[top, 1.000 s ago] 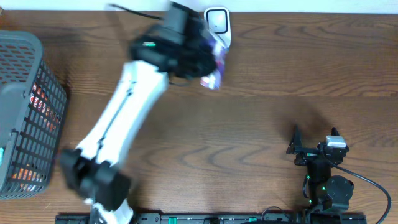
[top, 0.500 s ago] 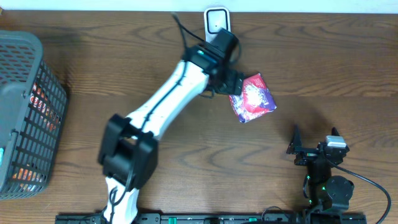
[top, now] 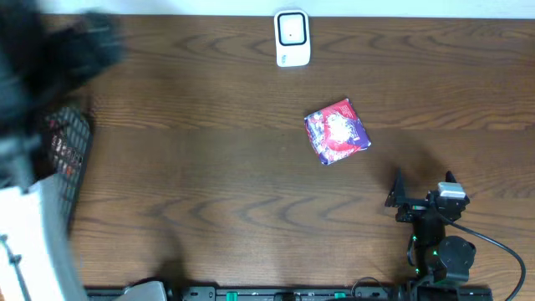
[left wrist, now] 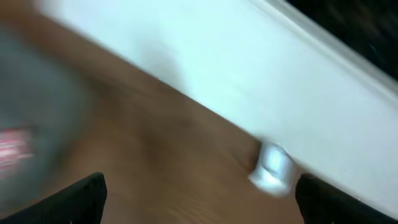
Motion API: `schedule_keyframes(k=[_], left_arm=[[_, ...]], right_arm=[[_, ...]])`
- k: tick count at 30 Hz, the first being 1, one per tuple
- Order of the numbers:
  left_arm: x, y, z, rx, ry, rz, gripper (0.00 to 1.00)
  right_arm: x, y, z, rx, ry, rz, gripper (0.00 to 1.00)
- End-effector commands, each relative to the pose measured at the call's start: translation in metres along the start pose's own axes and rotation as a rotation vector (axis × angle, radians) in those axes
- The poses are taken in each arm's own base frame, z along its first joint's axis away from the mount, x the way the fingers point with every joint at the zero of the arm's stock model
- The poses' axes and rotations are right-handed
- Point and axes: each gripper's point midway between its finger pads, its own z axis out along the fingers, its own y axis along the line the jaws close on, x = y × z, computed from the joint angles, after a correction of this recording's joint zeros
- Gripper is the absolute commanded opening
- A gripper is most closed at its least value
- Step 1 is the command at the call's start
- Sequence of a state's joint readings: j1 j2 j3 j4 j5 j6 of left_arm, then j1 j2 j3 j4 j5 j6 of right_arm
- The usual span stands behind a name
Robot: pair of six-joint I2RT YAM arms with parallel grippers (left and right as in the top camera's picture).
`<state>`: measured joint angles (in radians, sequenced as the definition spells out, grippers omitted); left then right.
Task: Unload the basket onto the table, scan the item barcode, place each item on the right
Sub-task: 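Carry the purple pack past the scanner and drop it on the table, then reach the left gripper into the basket and grasp the red 'TOP' bar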
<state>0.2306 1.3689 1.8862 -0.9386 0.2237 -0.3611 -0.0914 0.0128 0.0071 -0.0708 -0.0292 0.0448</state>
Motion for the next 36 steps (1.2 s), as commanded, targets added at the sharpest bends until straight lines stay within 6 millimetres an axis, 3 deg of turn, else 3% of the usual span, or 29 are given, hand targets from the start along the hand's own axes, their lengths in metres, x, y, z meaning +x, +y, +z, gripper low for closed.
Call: schedule_keyframes(k=[1, 5, 8, 11, 12, 15, 18, 21, 30, 36], left_arm=[[-0.03, 0.094, -0.026, -0.232, -0.094, -0.129, 0.96], [-0.039, 0.172, -0.038, -0.406, -0.129, -0.258, 0.96], [-0.032, 0.223, -0.028, -0.496, -0.089, -0.352, 0.96], [-0.021, 0.263, -0.005, -0.547, -0.019, -0.415, 0.96], [-0.009, 0.284, 0.014, -0.567, 0.039, -0.445, 0.96], [0.017, 0.31, 0.046, -0.59, 0.168, -0.445, 0.96], [0.047, 0.337, 0.063, -0.693, 0.282, -0.455, 0.96], [0.074, 0.35, 0.083, -0.73, 0.391, -0.438, 0.96], [0.146, 0.356, 0.149, -0.726, 0.661, -0.34, 0.96], [0.177, 0.371, 0.168, -0.787, 0.747, -0.3, 0.96]], right_arm=[[0.001, -0.001, 0.0, 0.004, 0.002, 0.011, 0.99], [0.001, -0.001, 0.0, 0.004, 0.002, 0.011, 0.99], [0.001, -0.001, 0.0, 0.004, 0.002, 0.011, 0.99], [0.001, -0.001, 0.0, 0.004, 0.002, 0.011, 0.99], [0.001, -0.001, 0.0, 0.004, 0.002, 0.011, 0.99], [0.001, -0.001, 0.0, 0.004, 0.002, 0.011, 0.99], [0.001, -0.001, 0.0, 0.004, 0.002, 0.011, 0.99], [0.001, -0.001, 0.0, 0.004, 0.002, 0.011, 0.99], [0.001, -0.001, 0.0, 0.004, 0.002, 0.011, 0.99], [0.001, -0.001, 0.0, 0.005, 0.002, 0.011, 0.99]])
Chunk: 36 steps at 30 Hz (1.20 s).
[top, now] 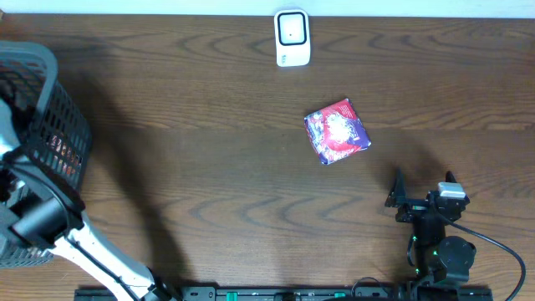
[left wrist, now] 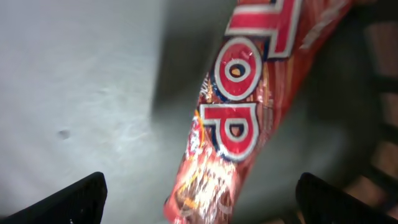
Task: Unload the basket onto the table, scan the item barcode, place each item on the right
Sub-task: 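Reach the left gripper into the basket and grasp the red 'TOP' bar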
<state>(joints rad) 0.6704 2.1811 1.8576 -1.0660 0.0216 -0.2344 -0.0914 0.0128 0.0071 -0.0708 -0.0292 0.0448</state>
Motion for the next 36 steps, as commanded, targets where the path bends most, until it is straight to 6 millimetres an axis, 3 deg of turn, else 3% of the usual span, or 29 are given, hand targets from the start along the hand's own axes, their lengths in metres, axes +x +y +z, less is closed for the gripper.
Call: schedule_keyframes(k=[1, 4, 5, 7, 11, 13, 17, 19, 23, 25, 26, 27, 32, 36], left_arm=[[0.002, 0.01, 0.019, -0.068, 0.027, 0.02, 0.95], [0.006, 0.011, 0.035, -0.078, 0.061, 0.03, 0.88], [0.007, 0.011, 0.039, -0.081, 0.071, 0.03, 0.8], [0.011, 0.012, 0.048, -0.088, 0.095, 0.031, 0.55], [0.02, 0.014, 0.058, -0.101, 0.142, 0.034, 0.33], [0.023, 0.015, 0.058, -0.104, 0.154, 0.034, 0.08], [0.028, 0.018, 0.048, -0.108, 0.168, 0.034, 0.07], [0.022, 0.017, 0.033, -0.1, 0.135, 0.03, 0.07], [-0.002, 0.018, -0.026, -0.058, -0.009, -0.087, 0.07], [-0.014, 0.02, -0.064, -0.021, -0.11, -0.173, 0.08], [-0.021, 0.022, -0.099, 0.019, -0.203, -0.238, 0.07], [-0.023, 0.023, -0.119, 0.042, -0.253, -0.273, 0.07], [-0.007, 0.025, -0.219, 0.198, -0.45, -0.361, 0.07], [0.026, -0.011, -0.291, 0.503, -0.506, -0.269, 0.07]], right_arm=[[0.001, -0.001, 0.0, 0.005, 0.002, 0.011, 0.99], [0.001, -0.001, 0.0, 0.004, 0.002, 0.011, 0.99], [0.001, -0.001, 0.0, 0.004, 0.002, 0.011, 0.99], [0.001, -0.001, 0.0, 0.004, 0.002, 0.011, 0.99], [0.001, -0.001, 0.0, 0.004, 0.002, 0.011, 0.99], [0.001, -0.001, 0.0, 0.004, 0.002, 0.011, 0.99], [0.001, -0.001, 0.0, 0.004, 0.002, 0.011, 0.99], [0.001, -0.001, 0.0, 0.004, 0.002, 0.011, 0.99], [0.001, -0.001, 0.0, 0.004, 0.002, 0.011, 0.99], [0.001, -0.001, 0.0, 0.004, 0.002, 0.011, 0.99], [0.001, -0.001, 0.0, 0.004, 0.002, 0.011, 0.99], [0.001, -0.001, 0.0, 0.004, 0.002, 0.011, 0.99], [0.001, -0.001, 0.0, 0.004, 0.002, 0.011, 0.99], [0.001, -0.001, 0.0, 0.004, 0.002, 0.011, 0.99]])
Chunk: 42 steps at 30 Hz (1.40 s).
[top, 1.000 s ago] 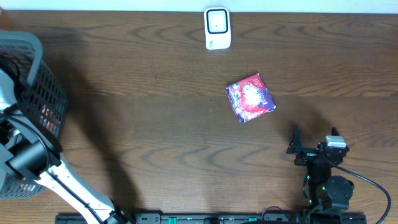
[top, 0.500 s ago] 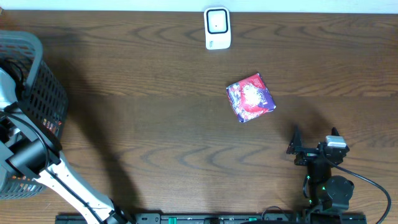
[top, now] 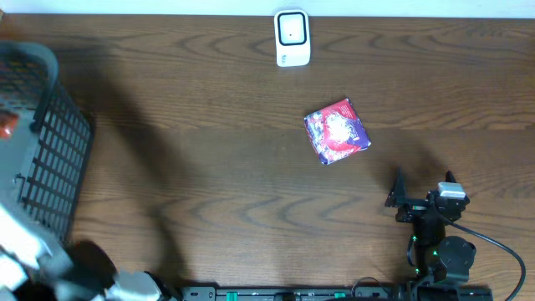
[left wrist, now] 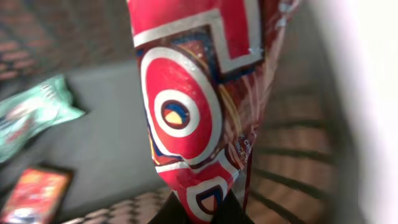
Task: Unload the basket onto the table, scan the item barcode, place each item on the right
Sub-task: 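Reach the left gripper into the basket and grasp the red 'TOP' bar, then carry the red bar to the scanner and place it on the table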
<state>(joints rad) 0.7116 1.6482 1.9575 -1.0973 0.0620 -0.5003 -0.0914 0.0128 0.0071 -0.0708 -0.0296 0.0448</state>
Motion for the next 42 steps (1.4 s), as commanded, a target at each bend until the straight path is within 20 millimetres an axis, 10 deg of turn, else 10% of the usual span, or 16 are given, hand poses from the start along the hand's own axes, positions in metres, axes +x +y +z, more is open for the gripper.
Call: schedule_keyframes(k=[1, 6, 12, 19, 26, 34, 42], left_arm=[[0.024, -0.053, -0.053, 0.33, 0.091, -0.008, 0.07], [0.088, -0.145, -0.143, 0.847, 0.232, 0.278, 0.07], [0.205, -0.19, -0.178, 1.015, 0.405, 0.669, 0.07], [0.355, -0.185, -0.146, 0.806, 0.626, 0.994, 0.07], [0.452, -0.183, -0.097, 0.637, 0.652, 1.223, 0.07], [0.514, -0.211, -0.02, 0.494, 0.558, 1.164, 0.07], [0.547, -0.189, 0.023, 0.368, 0.642, 1.146, 0.09]], right_arm=[[0.001, -0.001, 0.0, 0.004, 0.002, 0.011, 0.99], [0.001, -0.001, 0.0, 0.005, 0.002, 0.011, 0.99], [0.001, -0.001, 0.0, 0.005, 0.002, 0.011, 0.99], [0.001, -0.001, 0.0, 0.005, 0.002, 0.011, 0.99], [0.001, -0.001, 0.0, 0.005, 0.002, 0.011, 0.99], [0.001, -0.001, 0.0, 0.005, 0.002, 0.011, 0.99], [0.001, -0.001, 0.0, 0.005, 0.002, 0.011, 0.99]])
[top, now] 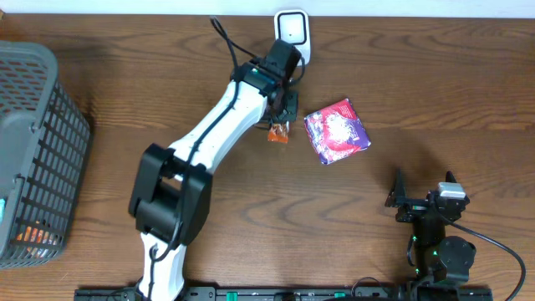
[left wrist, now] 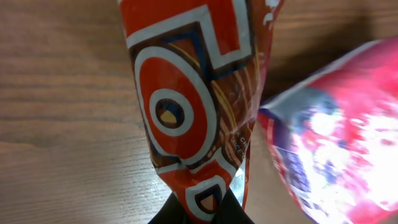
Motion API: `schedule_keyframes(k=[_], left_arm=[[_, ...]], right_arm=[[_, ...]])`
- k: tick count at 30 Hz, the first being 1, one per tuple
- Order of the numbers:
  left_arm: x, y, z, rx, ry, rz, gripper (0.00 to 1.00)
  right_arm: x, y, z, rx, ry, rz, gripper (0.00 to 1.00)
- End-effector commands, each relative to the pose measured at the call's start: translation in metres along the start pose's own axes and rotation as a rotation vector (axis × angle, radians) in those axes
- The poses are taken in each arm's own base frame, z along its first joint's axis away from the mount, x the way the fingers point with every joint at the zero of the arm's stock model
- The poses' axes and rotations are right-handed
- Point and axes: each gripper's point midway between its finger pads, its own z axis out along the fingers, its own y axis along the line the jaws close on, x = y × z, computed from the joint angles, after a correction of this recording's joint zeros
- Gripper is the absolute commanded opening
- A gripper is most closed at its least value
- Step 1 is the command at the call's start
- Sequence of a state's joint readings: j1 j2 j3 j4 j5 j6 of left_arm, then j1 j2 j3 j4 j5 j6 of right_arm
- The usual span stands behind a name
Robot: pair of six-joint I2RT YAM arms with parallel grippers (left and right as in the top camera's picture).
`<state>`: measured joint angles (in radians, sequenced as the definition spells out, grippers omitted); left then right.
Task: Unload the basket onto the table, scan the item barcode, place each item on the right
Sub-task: 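Carry the red bar to the scanner and place it on the table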
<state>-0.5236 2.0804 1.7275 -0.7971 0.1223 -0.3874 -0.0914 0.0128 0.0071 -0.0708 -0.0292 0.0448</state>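
My left gripper (top: 281,115) is shut on a red-orange snack packet (top: 278,132) with white and blue lettering. It holds the packet just in front of the white scanner (top: 292,35) at the table's far edge. In the left wrist view the packet (left wrist: 186,106) hangs from the gripper (left wrist: 208,210) over the wood. A red and purple packet (top: 336,130) lies flat just right of it, and it also shows as the red and purple packet (left wrist: 336,137) in the left wrist view. My right gripper (top: 396,197) is parked at the front right, and its jaws cannot be made out.
A grey mesh basket (top: 50,125) stands at the left edge with a few packets inside. The left arm (top: 209,142) stretches diagonally across the middle of the brown table (top: 167,84). The right arm's base (top: 443,251) and cable sit at the front right.
My left gripper held the red-orange packet over the basket at the far left. It is now at the table's middle back, in front of the scanner, beside the red and purple packet.
At first the left arm was a blur at the left with its gripper open and holding nothing. Then the gripper was open above the red-orange packet in the basket. Then it was shut on the packet there, and now it holds it by the scanner.
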Motion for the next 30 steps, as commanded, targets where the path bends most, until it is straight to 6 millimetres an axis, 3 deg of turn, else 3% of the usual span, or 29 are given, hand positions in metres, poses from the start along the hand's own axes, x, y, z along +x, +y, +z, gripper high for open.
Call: schedule_keyframes(k=[1, 2, 3, 6, 11, 13, 16, 18, 21, 23, 25, 28, 30], left_arm=[[0.004, 0.005, 0.011, -0.02, 0.022, -0.053, 0.17], [0.007, 0.003, 0.015, -0.01, 0.037, -0.064, 0.28], [0.009, -0.001, 0.016, 0.004, 0.048, -0.064, 0.31], [0.011, -0.004, 0.016, 0.014, 0.053, -0.06, 0.55], [-0.001, -0.001, 0.0, 0.024, 0.021, -0.069, 0.56], [-0.013, 0.004, -0.02, 0.034, -0.016, -0.08, 0.57], [-0.038, 0.018, -0.071, 0.059, -0.12, -0.083, 0.56], [-0.054, 0.032, -0.113, 0.075, -0.217, -0.082, 0.7], [-0.072, 0.064, -0.185, 0.078, -0.385, -0.091, 0.78], [-0.075, 0.101, -0.235, 0.044, -0.495, -0.139, 0.78], [-0.067, 0.137, -0.269, -0.013, -0.552, -0.208, 0.79], [-0.04, 0.218, -0.314, -0.211, -0.618, -0.383, 0.79], [-0.023, 0.264, -0.336, -0.331, -0.655, -0.498, 0.91]], right_arm=[[0.001, -0.001, 0.0, 0.004, 0.002, 0.011, 0.99], [0.001, -0.001, 0.0, 0.004, 0.002, 0.011, 0.99], [0.001, -0.001, 0.0, 0.004, 0.002, 0.011, 0.99], [0.001, -0.001, 0.0, 0.004, 0.002, 0.011, 0.99], [0.001, -0.001, 0.0, 0.004, 0.002, 0.011, 0.99], [0.001, -0.001, 0.0, 0.004, 0.002, 0.011, 0.99], [0.001, -0.001, 0.0, 0.004, 0.002, 0.011, 0.99], [0.001, -0.001, 0.0, 0.004, 0.002, 0.011, 0.99], [0.001, -0.001, 0.0, 0.004, 0.002, 0.011, 0.99], [0.001, -0.001, 0.0, 0.005, 0.002, 0.011, 0.99], [0.001, -0.001, 0.0, 0.004, 0.002, 0.011, 0.99], [0.001, -0.001, 0.0, 0.004, 0.002, 0.011, 0.99], [0.001, -0.001, 0.0, 0.004, 0.002, 0.011, 0.99]])
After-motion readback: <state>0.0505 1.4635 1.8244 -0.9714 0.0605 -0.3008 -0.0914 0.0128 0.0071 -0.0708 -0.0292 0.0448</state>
